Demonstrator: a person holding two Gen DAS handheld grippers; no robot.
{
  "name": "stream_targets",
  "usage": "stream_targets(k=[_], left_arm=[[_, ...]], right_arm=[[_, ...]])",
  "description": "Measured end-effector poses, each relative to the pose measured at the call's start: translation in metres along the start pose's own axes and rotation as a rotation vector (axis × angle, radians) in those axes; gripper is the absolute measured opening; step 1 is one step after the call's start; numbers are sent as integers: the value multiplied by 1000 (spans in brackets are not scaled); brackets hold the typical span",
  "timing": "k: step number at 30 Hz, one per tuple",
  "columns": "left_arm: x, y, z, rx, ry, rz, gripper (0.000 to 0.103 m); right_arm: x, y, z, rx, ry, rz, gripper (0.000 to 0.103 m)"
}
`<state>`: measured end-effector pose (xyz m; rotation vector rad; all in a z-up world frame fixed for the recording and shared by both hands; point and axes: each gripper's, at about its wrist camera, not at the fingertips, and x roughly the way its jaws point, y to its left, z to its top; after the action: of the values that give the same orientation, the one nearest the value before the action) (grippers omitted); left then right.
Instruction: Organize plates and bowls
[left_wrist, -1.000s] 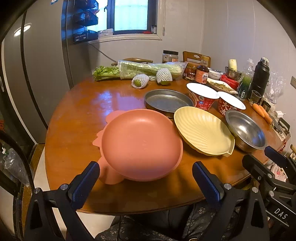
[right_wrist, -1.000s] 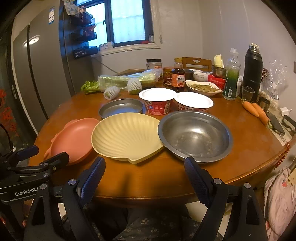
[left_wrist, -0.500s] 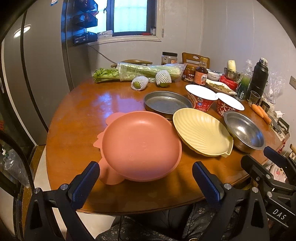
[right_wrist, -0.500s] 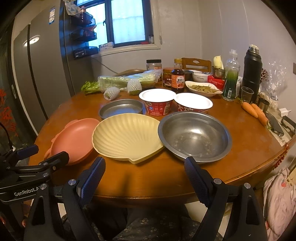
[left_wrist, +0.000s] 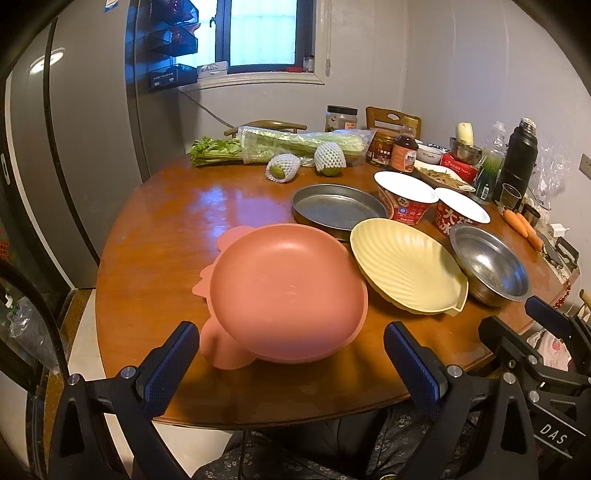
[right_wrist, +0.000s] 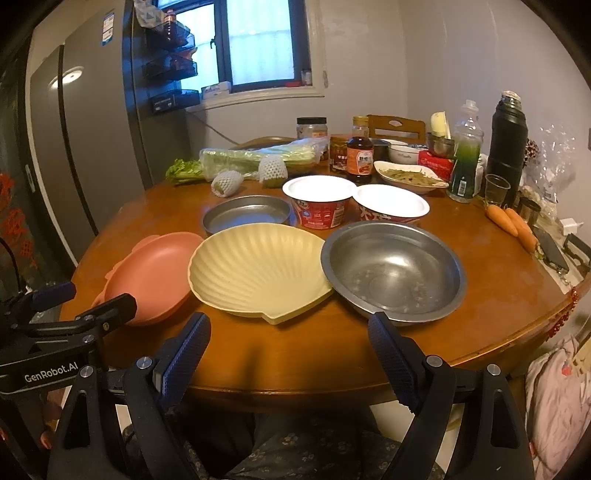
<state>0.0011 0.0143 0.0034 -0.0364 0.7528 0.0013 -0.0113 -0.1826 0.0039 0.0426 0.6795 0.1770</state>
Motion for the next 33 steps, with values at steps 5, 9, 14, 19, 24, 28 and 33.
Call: stream_targets(k=[5, 9, 14, 19, 24, 28, 33], left_arm=[[1, 4, 1, -7, 0, 2, 101], [0, 13, 3, -22, -4, 13, 101], [1, 31, 6, -65, -6, 32, 101], [4, 50, 7, -101, -2, 51, 101], [9, 66, 9, -124, 12, 68, 101], [15, 76, 7, -140, 26, 76, 101], [25, 80, 7, -147, 56, 60, 101]], right_arm=[[0, 4, 0, -9, 1, 10, 88], [0, 7, 2, -14, 7, 28, 88], [4, 17, 4, -15, 29, 83, 88], [8, 30, 5, -15, 70, 153, 88], [16, 48, 7, -43, 100, 196, 88], [24, 59, 7, -63, 129, 215, 88], [39, 70, 10, -77, 158, 239, 88]])
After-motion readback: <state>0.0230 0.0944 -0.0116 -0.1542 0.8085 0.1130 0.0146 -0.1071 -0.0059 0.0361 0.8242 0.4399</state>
